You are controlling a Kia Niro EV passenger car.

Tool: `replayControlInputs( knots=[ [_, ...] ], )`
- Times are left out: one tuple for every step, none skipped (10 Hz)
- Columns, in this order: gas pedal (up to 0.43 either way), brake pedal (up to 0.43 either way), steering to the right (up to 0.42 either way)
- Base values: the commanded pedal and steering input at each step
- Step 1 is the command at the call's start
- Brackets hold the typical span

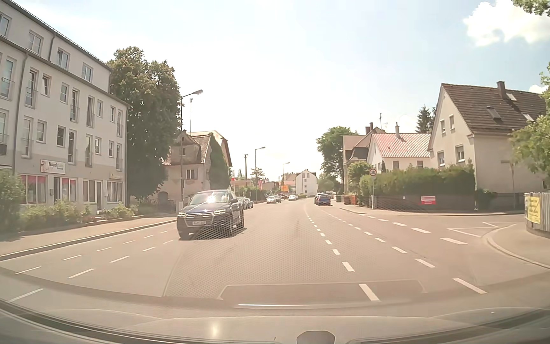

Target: Follow the waypoints while adhering to traffic rules and regulations

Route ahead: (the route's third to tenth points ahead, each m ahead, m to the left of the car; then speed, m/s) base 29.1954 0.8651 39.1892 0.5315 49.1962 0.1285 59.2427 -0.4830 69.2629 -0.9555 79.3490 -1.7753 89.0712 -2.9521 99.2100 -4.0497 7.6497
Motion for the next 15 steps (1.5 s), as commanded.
replayControlInputs(
  knots=[
    [0.008, 0.0, -0.008],
    [0.008, 0.0, -0.009],
    [0.008, 0.0, -0.009],
    [0.008, 0.0, -0.008],
    [0.008, 0.0, -0.008],
    [0.039, 0.0, -0.008],
    [0.098, 0.0, -0.008],
    [0.098, 0.0, -0.008],
    [0.098, 0.0, -0.008],
    [0.098, 0.0, -0.007],
    [0.13, 0.0, -0.004],
    [0.138, 0.0, -0.002],
    [0.138, 0.0, 0.002],
    [0.138, 0.0, 0.004],
    [0.138, 0.0, 0.004]
  ],
)
